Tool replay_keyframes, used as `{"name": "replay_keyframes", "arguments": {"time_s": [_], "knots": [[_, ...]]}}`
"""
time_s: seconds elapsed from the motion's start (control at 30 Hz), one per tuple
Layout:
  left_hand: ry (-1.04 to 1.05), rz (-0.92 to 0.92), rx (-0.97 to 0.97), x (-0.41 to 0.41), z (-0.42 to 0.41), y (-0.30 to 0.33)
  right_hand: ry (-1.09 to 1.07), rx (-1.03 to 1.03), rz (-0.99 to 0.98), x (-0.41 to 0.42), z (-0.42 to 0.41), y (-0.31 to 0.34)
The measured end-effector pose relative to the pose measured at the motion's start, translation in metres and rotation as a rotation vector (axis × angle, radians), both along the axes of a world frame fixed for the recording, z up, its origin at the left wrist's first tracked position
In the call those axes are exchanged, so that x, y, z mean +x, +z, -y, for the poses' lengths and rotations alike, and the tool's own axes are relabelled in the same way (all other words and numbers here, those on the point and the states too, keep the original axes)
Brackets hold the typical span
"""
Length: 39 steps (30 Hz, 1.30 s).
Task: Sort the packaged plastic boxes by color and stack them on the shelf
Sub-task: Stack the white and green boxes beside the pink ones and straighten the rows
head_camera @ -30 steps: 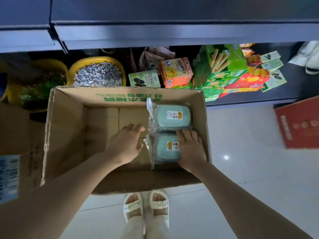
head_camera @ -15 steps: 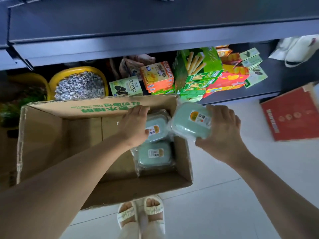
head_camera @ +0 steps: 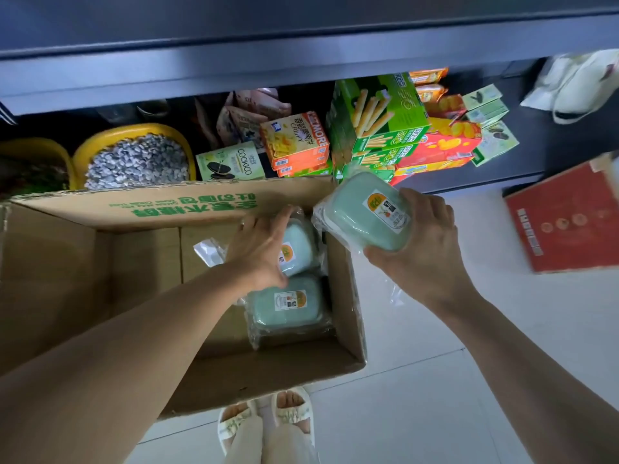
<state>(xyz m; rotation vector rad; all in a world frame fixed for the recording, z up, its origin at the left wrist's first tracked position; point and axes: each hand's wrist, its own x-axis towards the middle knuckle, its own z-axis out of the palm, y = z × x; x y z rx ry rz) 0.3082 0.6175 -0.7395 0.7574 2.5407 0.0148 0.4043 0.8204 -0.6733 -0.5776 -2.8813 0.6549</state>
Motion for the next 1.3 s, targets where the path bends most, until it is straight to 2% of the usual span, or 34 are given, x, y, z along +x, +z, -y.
{"name": "replay_keyframes", "arguments": {"time_s": [0.1,0.2,0.33,0.53,0.7,0.87,1.0,1.3], "knots": [[0.156,0.114,0.074,0.002,0.013,0.028,-0.009,-0.017,-0.014,0.001,0.004,0.019],[0.346,0.269,0.284,0.003,0.034,0.071,0.007,-0.035,-0.022,-0.001,0.014,0.052],[0.464,0.371,0.509,0.004,0.065,0.152,0.067,-0.012,-0.071,-0.010,0.034,0.117],[0.664,0.341,0.773,0.000,0.109,0.285,0.119,-0.004,-0.191,-0.031,0.068,0.244],[0.612,0.376,0.860,0.001,0.142,0.380,0.179,0.040,-0.292,-0.044,0.098,0.338],[0.629,0.217,1.028,0.007,0.173,0.471,0.220,0.051,-0.412,-0.052,0.134,0.419],[0.703,0.172,1.168,0.002,0.196,0.534,0.266,0.071,-0.509,-0.064,0.154,0.479],[0.782,-0.095,1.444,-0.022,0.240,0.630,0.376,0.138,-0.626,-0.123,0.179,0.578]]}}
